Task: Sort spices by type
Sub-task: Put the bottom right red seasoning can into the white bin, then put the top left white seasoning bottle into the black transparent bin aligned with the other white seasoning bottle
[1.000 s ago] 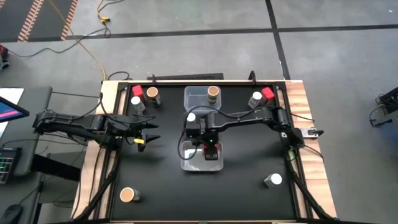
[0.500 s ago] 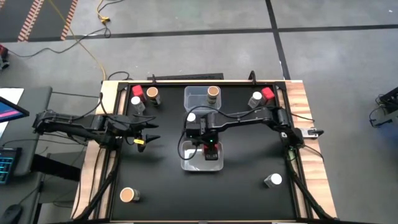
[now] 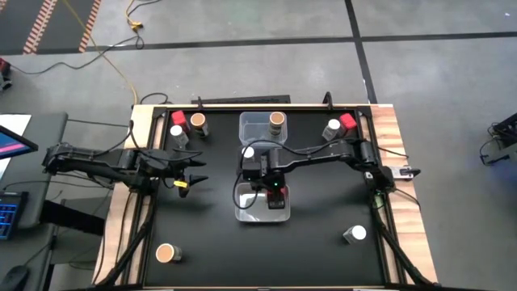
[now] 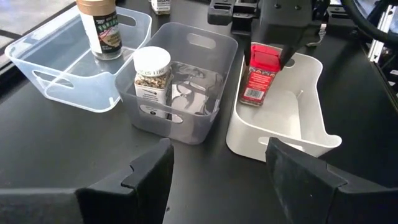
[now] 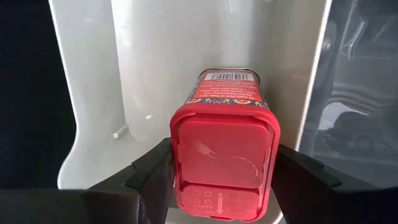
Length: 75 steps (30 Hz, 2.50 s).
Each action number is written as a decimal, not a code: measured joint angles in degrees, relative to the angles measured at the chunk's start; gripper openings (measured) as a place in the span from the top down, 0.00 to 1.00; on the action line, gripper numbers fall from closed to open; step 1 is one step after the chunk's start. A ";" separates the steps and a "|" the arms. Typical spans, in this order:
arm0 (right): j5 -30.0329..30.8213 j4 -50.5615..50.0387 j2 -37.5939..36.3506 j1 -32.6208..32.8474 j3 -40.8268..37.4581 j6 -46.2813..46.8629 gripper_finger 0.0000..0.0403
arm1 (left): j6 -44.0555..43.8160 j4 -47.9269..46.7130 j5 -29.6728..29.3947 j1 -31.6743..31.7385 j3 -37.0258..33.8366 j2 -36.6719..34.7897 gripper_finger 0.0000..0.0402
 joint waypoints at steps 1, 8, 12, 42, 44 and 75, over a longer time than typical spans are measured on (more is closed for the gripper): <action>-0.02 0.27 0.00 -0.02 0.00 0.43 0.35 | 0.00 0.02 -0.01 0.00 0.00 0.00 0.40; -0.07 0.25 0.01 -0.02 0.00 0.63 0.35 | -0.07 0.00 0.01 0.00 0.00 0.00 0.40; -0.09 0.12 0.01 0.00 0.00 0.63 0.35 | -0.11 0.00 0.01 0.00 0.00 0.00 0.40; -1.60 -4.18 -2.19 -0.54 5.61 0.56 0.18 | 0.81 -0.28 0.03 0.00 0.00 0.00 0.40; -1.62 -3.97 -3.25 -0.52 6.62 0.56 0.18 | 0.83 -0.37 0.03 0.02 0.00 0.00 0.40; 12.22 13.42 -44.72 3.56 -36.62 21.30 0.19 | 0.85 -1.58 0.01 0.02 0.00 0.00 0.40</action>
